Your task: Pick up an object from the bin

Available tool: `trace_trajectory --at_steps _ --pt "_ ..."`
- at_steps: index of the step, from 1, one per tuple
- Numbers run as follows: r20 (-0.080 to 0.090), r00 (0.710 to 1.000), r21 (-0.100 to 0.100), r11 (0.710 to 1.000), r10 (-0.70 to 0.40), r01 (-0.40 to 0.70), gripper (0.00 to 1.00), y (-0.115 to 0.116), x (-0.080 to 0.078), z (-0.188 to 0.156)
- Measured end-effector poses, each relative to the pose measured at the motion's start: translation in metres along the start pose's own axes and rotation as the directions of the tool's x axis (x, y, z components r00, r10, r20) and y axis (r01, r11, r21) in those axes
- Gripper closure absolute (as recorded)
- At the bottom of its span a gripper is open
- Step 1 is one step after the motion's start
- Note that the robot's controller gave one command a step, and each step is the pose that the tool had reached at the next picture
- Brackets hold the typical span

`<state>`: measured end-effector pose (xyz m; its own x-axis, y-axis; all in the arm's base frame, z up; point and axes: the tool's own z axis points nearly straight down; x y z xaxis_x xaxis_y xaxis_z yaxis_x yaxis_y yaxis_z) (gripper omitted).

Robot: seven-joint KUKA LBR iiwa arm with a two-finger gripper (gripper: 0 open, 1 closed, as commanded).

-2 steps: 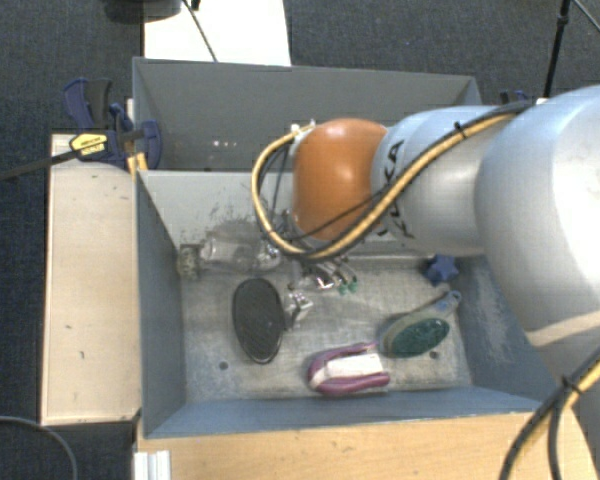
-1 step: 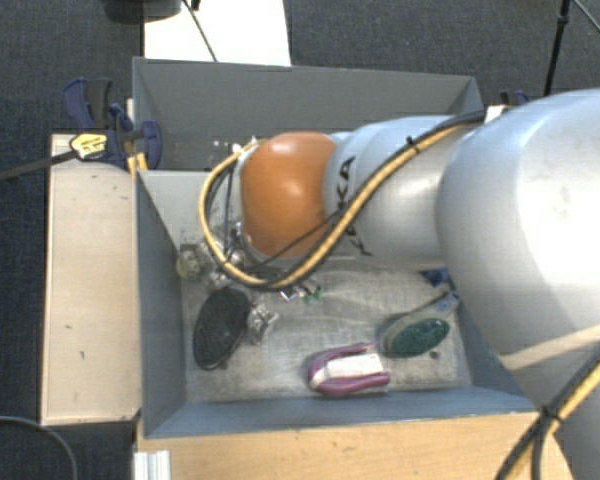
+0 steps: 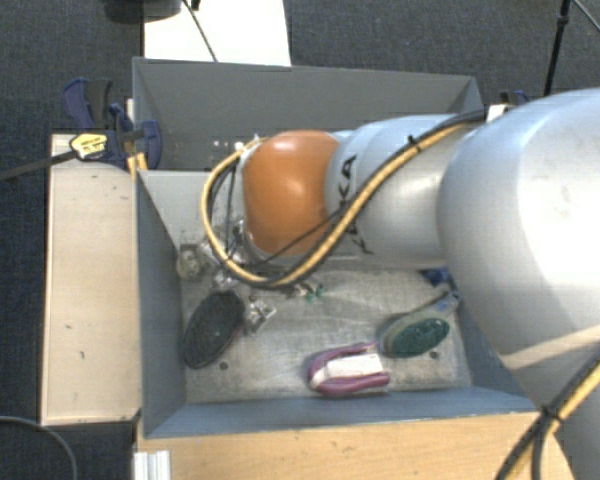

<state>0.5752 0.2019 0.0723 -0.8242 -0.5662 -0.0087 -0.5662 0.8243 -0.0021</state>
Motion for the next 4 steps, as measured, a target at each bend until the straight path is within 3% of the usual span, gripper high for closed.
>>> trace_trajectory --at_steps 1,2,3,4 --pt "-0.002 1.0 -0.002 1.0 0.001 -0.001 0.0 0.001 0.001 0.001" --pt "-0.007 0.945 -0.003 0.945 -0.326 0.326 0.0 0.06 0.01 0.001" --pt "-0.007 0.947 -0.002 0.947 -0.321 0.321 1.0 0.058 0.01 0.001" --pt "0.0 0.828 -0.002 0.828 -0.56 0.56 1.0 0.069 0.017 -0.098"
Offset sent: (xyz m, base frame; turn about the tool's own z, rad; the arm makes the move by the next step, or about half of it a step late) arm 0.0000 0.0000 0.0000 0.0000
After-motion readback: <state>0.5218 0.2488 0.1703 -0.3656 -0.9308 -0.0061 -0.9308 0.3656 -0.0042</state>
